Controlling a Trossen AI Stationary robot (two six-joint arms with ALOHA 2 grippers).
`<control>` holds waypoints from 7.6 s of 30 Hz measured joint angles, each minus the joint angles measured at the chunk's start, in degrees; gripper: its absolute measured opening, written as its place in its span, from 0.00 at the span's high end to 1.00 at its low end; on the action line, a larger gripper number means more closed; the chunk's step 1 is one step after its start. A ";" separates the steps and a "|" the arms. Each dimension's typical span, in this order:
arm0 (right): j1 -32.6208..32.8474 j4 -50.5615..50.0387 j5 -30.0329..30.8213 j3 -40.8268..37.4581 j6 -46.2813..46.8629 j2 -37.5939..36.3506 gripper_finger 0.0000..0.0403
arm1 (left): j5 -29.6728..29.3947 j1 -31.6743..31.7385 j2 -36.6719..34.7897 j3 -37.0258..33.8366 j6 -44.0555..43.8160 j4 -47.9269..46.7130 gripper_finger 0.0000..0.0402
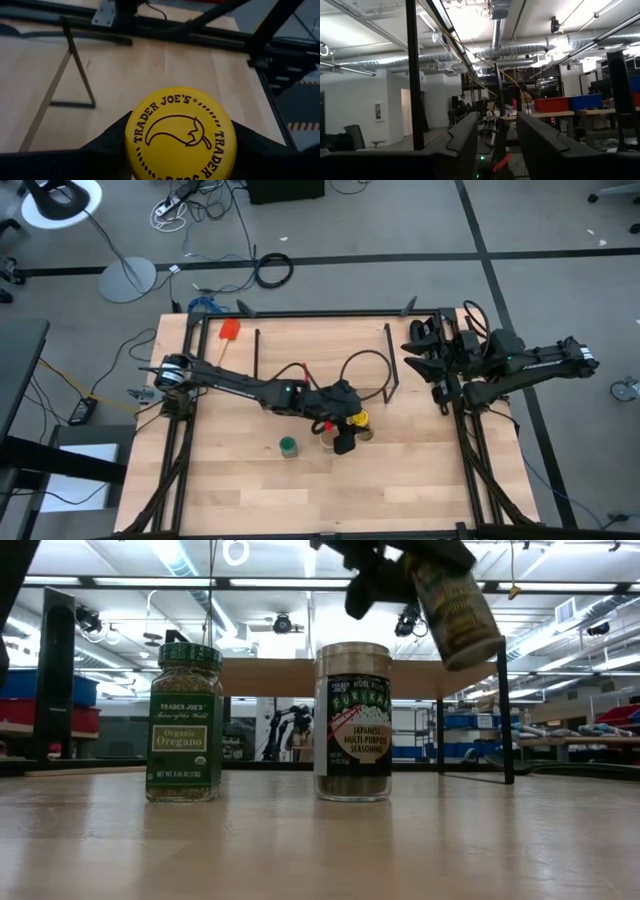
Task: Shelf spices
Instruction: Remove the yellow seasoning bottle from the shelf, then put the brown seasoning bottle on the shelf
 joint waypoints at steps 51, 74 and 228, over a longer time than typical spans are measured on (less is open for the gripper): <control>0.78 0.60 -6.75 0.00 0.11 0.39 0.66 | -4.02 -0.87 0.93 1.22 1.91 -1.95 0.16; 6.25 11.97 -9.35 0.00 -19.82 20.60 0.66 | -29.71 -8.67 -30.83 1.29 2.14 -38.40 0.23; 10.28 -66.43 3.50 44.21 13.53 64.25 0.20 | -47.12 -41.90 -29.94 -68.22 -7.32 64.25 0.24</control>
